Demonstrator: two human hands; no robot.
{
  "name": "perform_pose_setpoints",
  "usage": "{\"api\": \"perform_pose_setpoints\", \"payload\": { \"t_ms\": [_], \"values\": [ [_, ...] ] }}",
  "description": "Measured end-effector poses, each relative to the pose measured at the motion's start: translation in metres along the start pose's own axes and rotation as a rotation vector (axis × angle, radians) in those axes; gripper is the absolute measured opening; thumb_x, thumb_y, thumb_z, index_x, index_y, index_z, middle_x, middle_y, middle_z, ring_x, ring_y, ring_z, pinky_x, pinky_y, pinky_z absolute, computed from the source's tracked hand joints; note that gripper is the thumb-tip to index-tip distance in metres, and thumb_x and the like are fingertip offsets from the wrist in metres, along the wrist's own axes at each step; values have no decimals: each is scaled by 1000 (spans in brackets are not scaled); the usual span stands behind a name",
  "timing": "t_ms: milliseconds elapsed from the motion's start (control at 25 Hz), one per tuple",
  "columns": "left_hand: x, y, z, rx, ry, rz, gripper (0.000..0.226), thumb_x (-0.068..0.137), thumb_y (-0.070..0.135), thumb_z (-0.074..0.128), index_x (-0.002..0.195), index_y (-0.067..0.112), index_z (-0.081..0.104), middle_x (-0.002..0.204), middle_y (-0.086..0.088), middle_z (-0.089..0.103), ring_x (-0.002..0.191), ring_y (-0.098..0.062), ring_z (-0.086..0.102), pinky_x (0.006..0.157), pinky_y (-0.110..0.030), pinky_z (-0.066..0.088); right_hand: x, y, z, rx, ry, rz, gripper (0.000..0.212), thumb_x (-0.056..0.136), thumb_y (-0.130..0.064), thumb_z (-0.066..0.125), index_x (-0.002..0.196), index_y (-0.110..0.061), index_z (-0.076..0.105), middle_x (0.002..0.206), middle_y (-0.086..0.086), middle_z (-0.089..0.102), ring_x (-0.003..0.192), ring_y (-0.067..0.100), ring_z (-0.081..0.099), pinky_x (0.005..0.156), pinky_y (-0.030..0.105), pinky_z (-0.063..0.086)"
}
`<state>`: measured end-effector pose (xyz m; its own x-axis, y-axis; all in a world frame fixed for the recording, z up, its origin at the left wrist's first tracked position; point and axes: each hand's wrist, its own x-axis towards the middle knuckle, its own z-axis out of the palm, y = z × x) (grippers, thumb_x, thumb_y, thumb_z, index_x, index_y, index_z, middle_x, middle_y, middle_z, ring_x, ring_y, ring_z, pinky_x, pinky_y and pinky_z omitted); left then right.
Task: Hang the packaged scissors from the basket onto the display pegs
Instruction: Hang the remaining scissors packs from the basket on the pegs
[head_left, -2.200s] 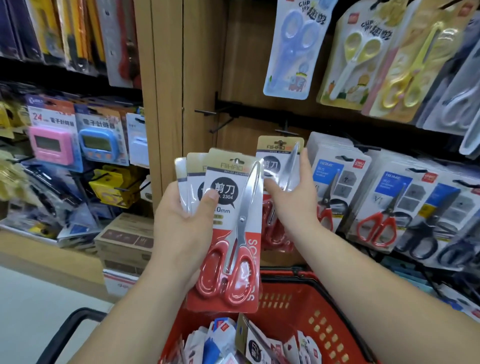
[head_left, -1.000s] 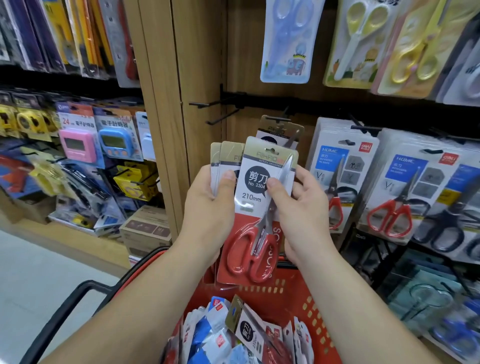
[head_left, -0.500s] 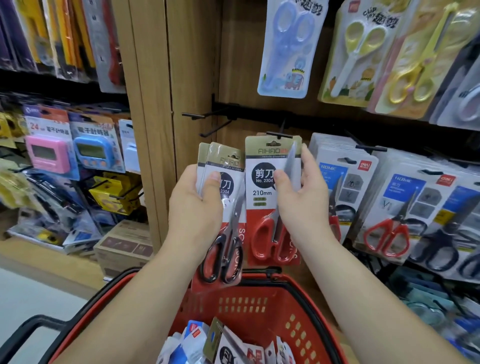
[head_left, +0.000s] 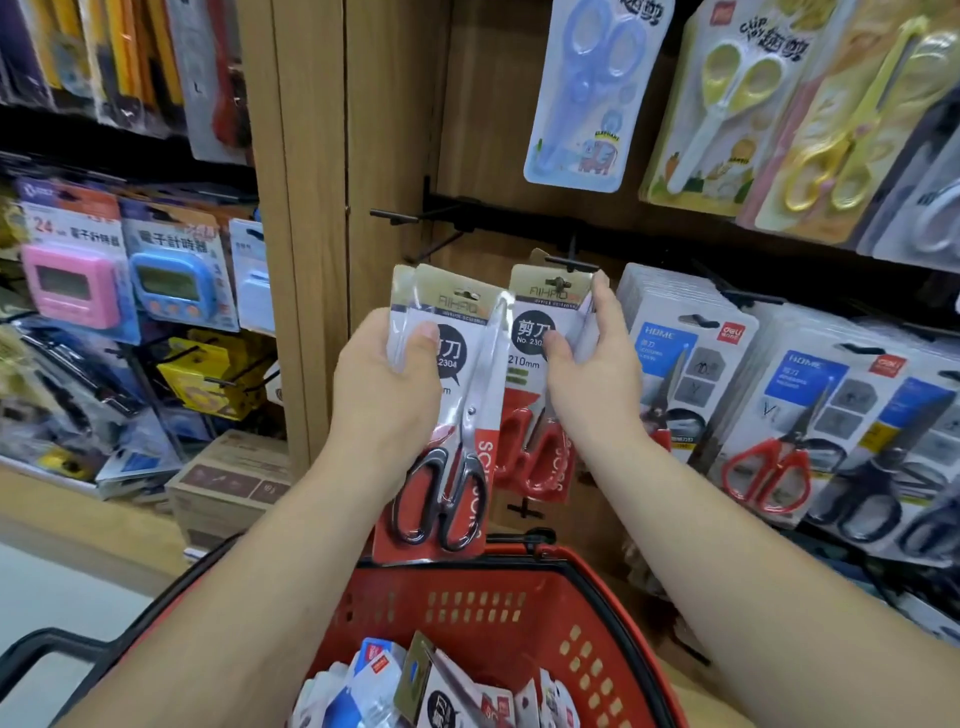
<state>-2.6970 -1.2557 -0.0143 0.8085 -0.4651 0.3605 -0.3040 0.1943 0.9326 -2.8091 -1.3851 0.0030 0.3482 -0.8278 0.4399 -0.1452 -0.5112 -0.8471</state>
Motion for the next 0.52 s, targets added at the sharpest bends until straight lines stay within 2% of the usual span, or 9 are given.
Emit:
{"api": "perform_pose_setpoints", "payload": {
  "t_ms": [40,120,160,240,280,360,440,520],
  "values": [
    [-1,1,0,-17,-25,-14,12,109,34,55,109,31,66,101,4,76,96,-17,75,84,-51,64,0,-2,-1,-2,4,13,69,106,-24,62,164,-39,28,163,-16,40,149,11,40,118,35,41],
    [-1,6,3,-93,-55,-52,12,109,32,55,113,28,66,102,5,77,96,-18,76,82,-47,66,-8,-2,-5,26,35,-19,50,106,-35,59,155,-34,47,156,-12,51,144,8,46,119,39,44],
    [-2,9,6,-135,-67,-72,13,109,31,56,117,26,66,102,5,78,96,-17,77,81,-44,66,-17,-3,-6,48,46,-38,40,105,-42,58,143,-32,59,146,-11,59,135,3,53,114,36,49],
    [-7,16,14,-197,-96,-89,15,108,26,58,121,23,65,105,3,79,95,-17,78,80,-43,67,-34,-8,-7,161,15,-15,26,100,-47,66,118,-30,72,124,-10,71,109,-4,66,93,20,57],
    [-10,19,17,-227,-102,-96,16,108,24,58,122,21,65,106,1,79,95,-17,79,80,-44,67,-38,-9,-6,229,-6,22,21,97,-43,73,111,-27,74,113,-8,75,98,-2,71,82,18,58],
    [-13,23,22,-297,-101,-131,17,108,21,58,123,18,65,108,-3,80,95,-21,79,80,-47,67,-41,-12,-3,355,-30,109,18,93,-29,80,108,-20,74,98,-2,79,87,6,76,72,22,61],
    [-11,25,21,-331,-97,-149,16,108,20,59,122,17,66,107,-5,80,95,-25,80,81,-51,66,-38,-15,1,469,-40,186,23,92,-19,81,111,-15,70,97,0,78,87,11,77,68,20,59],
    [-10,23,21,-308,-98,-142,14,109,23,59,121,20,66,106,-3,80,95,-24,79,82,-51,66,-36,-15,3,458,-40,185,28,93,-17,80,117,-18,67,102,-1,76,90,9,76,68,20,59]
  ]
}}
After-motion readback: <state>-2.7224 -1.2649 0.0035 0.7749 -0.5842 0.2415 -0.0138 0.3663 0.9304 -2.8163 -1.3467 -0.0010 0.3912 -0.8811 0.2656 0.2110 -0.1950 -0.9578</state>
